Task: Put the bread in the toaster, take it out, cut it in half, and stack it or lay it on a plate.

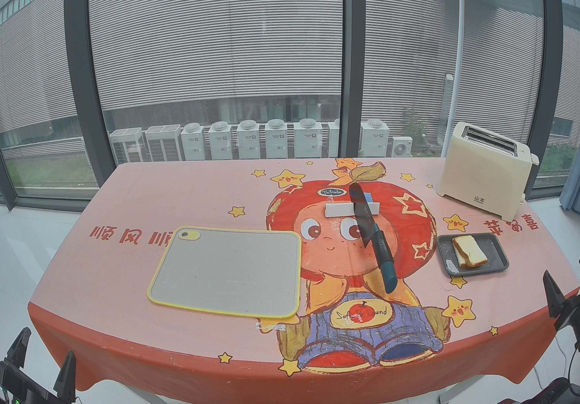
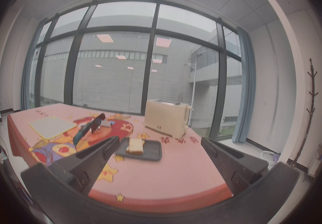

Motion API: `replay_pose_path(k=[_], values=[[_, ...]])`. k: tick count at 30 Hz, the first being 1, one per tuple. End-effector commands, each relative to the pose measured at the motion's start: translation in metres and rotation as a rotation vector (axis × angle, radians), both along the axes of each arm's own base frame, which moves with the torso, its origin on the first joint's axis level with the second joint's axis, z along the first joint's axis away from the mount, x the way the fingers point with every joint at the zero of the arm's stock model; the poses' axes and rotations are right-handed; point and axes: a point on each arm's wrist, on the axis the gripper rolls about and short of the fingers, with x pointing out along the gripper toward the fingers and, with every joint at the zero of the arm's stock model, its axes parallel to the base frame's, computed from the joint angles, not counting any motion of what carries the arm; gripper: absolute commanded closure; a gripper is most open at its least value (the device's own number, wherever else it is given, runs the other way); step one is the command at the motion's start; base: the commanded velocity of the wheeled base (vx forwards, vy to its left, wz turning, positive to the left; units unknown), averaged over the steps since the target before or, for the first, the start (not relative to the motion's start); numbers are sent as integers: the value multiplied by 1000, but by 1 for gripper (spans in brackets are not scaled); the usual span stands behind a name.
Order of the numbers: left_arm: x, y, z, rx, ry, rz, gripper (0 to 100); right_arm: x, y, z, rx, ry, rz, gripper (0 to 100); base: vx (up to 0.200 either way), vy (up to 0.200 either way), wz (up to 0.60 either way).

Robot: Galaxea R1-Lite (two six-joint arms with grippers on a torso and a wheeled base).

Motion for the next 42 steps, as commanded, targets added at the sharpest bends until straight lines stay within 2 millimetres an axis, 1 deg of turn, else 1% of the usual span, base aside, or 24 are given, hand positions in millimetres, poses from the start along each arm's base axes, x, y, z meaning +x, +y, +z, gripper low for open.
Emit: replay_pose_path(k=[1, 4, 7, 18, 22, 27, 37, 41, 42], values=[[1, 0, -5, 0, 18, 1, 0, -23, -1, 5, 4, -75, 4, 0, 0, 0, 0], [1, 0, -5, -2, 19, 1, 0, -30, -1, 3, 3, -62, 7, 0, 0, 0, 0], [1, 0, -5, 0, 18, 1, 0, -34, -1, 3, 3, -58, 8, 0, 0, 0, 0], [1, 0, -5, 0, 18, 1, 0, -39, 0, 1, 11, -83, 65, 0, 0, 0, 0], [1, 0, -5, 0, 18, 1, 0, -40, 0, -3, 10, -77, 76, 0, 0, 0, 0], [1, 0, -5, 0, 19, 1, 0, -40, 1, -2, 15, -83, 101, 0, 0, 0, 0], [1, 0, -5, -2, 18, 1, 0, -40, 1, 1, 19, -87, 35, 0, 0, 0, 0], [1, 0, -5, 0, 19, 1, 0, -40, 1, -5, 18, -71, -13, 0, 0, 0, 0], [1, 0, -5, 0, 19, 1, 0, -40, 1, -10, 19, -60, -13, 0, 0, 0, 0]])
